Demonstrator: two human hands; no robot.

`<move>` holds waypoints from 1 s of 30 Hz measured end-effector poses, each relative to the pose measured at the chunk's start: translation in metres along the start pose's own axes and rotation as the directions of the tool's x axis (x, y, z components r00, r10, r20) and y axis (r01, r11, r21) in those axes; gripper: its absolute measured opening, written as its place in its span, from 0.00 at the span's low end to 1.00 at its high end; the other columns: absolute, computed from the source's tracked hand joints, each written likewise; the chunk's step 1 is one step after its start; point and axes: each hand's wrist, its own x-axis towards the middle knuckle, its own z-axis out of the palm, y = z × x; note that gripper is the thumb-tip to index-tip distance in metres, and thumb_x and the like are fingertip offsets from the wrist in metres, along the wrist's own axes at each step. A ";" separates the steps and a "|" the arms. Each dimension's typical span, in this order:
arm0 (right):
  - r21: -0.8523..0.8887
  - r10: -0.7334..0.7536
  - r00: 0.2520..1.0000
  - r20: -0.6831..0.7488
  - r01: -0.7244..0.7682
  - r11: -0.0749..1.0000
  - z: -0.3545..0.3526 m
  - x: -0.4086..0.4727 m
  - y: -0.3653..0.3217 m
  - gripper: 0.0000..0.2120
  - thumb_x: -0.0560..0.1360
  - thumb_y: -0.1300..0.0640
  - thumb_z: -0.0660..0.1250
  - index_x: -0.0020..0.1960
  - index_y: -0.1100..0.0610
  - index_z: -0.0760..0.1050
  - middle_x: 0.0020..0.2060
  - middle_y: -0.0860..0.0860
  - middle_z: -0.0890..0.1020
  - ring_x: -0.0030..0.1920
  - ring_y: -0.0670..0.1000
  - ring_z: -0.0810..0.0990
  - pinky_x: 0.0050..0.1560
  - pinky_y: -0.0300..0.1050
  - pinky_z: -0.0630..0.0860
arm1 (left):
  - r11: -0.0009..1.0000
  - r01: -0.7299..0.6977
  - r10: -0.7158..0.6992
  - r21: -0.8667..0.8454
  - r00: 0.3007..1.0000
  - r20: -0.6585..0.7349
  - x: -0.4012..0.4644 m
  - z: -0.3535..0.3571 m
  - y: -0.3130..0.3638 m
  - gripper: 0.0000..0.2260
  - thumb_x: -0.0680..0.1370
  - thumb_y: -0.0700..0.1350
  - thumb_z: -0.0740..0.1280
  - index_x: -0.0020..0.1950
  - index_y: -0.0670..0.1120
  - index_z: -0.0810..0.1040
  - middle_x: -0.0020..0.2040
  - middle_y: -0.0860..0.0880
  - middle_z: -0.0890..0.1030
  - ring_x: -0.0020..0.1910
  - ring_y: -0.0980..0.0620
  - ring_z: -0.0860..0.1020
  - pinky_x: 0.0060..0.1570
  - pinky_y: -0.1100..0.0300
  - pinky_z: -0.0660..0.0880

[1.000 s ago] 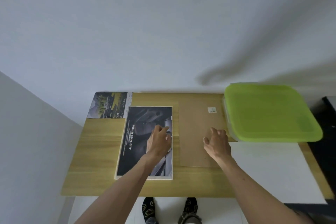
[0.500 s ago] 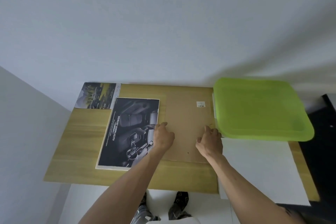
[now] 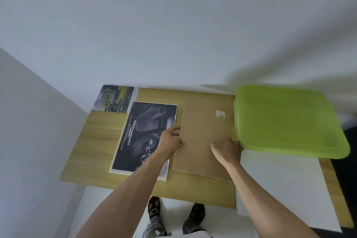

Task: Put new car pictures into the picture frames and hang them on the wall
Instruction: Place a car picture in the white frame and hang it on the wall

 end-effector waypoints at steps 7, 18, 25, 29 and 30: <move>0.265 -0.031 1.000 0.007 0.028 0.964 0.005 -0.015 -0.017 0.29 0.69 0.47 0.69 0.67 0.58 0.72 0.64 0.59 0.71 0.66 0.62 0.68 0.65 0.53 0.69 | 0.995 0.008 -0.008 -0.097 1.000 -0.004 -0.003 -0.046 -0.008 0.22 0.72 0.26 0.67 0.61 0.46 0.78 0.46 0.43 0.85 0.48 0.44 0.84 0.54 0.46 0.80; 0.259 -0.246 0.964 0.105 0.213 0.942 0.058 -0.061 -0.076 0.37 0.67 0.55 0.80 0.70 0.61 0.70 0.64 0.57 0.73 0.62 0.55 0.76 0.58 0.40 0.73 | 0.916 -0.192 0.186 0.352 0.981 0.050 -0.015 -0.162 -0.001 0.28 0.67 0.32 0.71 0.63 0.56 0.78 0.42 0.53 0.83 0.47 0.49 0.82 0.53 0.51 0.78; 0.155 -0.305 0.952 0.035 0.296 0.943 0.088 -0.085 -0.111 0.34 0.68 0.51 0.79 0.67 0.61 0.70 0.63 0.58 0.73 0.61 0.55 0.74 0.57 0.40 0.69 | 0.881 -0.140 0.130 0.451 0.990 0.053 -0.009 -0.217 -0.007 0.41 0.68 0.29 0.72 0.77 0.49 0.62 0.46 0.49 0.80 0.43 0.49 0.79 0.37 0.63 0.74; 0.115 -0.310 0.950 -0.023 0.311 0.943 0.102 -0.091 -0.120 0.31 0.70 0.54 0.77 0.68 0.62 0.69 0.64 0.58 0.72 0.64 0.55 0.72 0.56 0.38 0.65 | 0.839 -0.146 0.140 0.524 0.989 0.051 -0.004 -0.228 -0.018 0.41 0.69 0.30 0.70 0.78 0.50 0.60 0.45 0.50 0.79 0.33 0.54 0.77 0.27 0.68 0.70; 0.109 -0.306 0.952 -0.031 0.307 0.945 0.105 -0.092 -0.121 0.31 0.70 0.54 0.77 0.68 0.62 0.69 0.64 0.58 0.72 0.64 0.55 0.72 0.56 0.37 0.65 | 0.828 -0.153 0.148 0.540 0.988 0.054 -0.003 -0.229 -0.022 0.41 0.70 0.29 0.69 0.78 0.50 0.60 0.44 0.50 0.79 0.32 0.54 0.77 0.26 0.68 0.70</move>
